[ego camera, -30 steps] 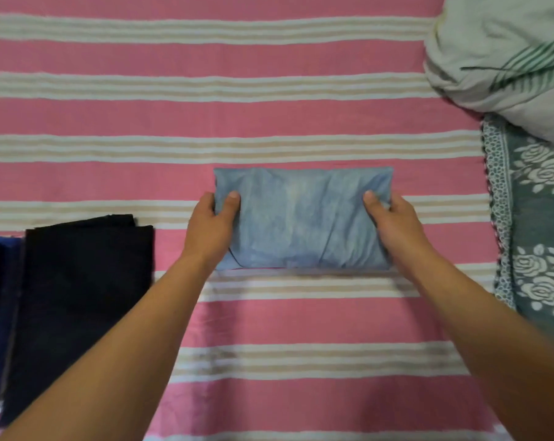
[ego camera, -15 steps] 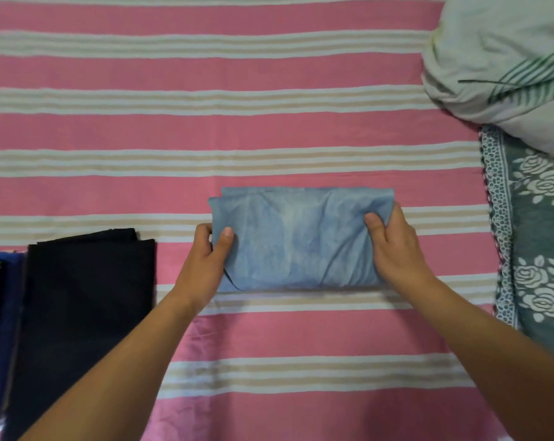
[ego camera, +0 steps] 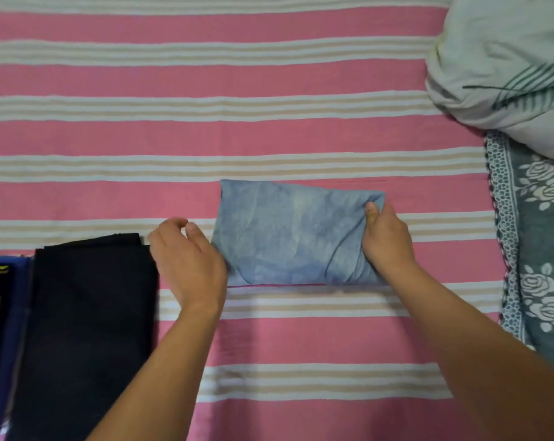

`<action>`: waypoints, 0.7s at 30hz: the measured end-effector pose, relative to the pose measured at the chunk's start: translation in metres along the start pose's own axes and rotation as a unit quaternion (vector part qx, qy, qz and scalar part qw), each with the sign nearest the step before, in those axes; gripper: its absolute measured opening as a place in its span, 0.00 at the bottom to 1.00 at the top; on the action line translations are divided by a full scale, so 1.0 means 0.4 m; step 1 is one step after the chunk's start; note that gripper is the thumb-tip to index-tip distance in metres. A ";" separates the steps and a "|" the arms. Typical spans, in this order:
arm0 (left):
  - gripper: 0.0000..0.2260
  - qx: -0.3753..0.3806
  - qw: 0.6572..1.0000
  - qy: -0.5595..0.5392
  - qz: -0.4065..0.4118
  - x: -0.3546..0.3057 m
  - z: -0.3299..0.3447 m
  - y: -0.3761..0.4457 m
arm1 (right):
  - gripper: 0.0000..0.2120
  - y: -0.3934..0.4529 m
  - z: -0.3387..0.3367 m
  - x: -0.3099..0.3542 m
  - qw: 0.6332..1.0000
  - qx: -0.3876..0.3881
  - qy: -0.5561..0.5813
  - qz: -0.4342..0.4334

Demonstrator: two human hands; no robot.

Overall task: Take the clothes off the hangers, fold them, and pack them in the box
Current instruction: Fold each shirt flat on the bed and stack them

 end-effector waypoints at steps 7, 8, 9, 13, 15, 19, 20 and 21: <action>0.03 0.105 0.990 -0.061 -0.070 0.081 -0.011 -0.131 | 0.16 -0.064 -0.037 -0.020 0.992 -0.014 0.121 0.025; 0.02 0.110 0.988 -0.069 -0.082 0.104 -0.021 -0.140 | 0.12 -0.095 -0.046 -0.032 0.987 -0.031 0.159 0.023; 0.02 0.111 0.986 -0.076 -0.094 0.123 -0.032 -0.147 | 0.08 -0.132 -0.050 -0.050 0.979 -0.048 0.200 0.018; 0.07 0.135 0.975 -0.092 -0.153 0.175 -0.064 -0.174 | 0.11 -0.269 -0.018 -0.165 0.965 -0.011 0.259 0.025; 0.08 0.156 0.968 -0.105 -0.165 0.190 -0.064 -0.176 | 0.14 -0.297 0.008 -0.206 0.967 0.028 0.250 0.029; 0.03 0.166 0.971 -0.096 -0.146 0.191 -0.061 -0.134 | 0.12 -0.263 -0.003 -0.193 0.963 0.010 0.270 0.024; 0.03 0.177 0.972 -0.092 -0.123 0.187 -0.067 -0.118 | 0.11 -0.249 -0.017 -0.185 0.968 -0.002 0.250 0.008; 0.03 0.190 0.974 -0.082 -0.093 0.184 -0.075 -0.099 | 0.10 -0.235 -0.032 -0.177 0.974 -0.006 0.225 -0.012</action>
Point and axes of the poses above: each hand's wrist, its own y-axis towards the middle knuckle, its own z-axis out of the palm, x = y × z, the point moved 3 cm from there along y, towards the middle knuckle, and after that the axes turned 8 degrees about -y, right-handed, at the moved point
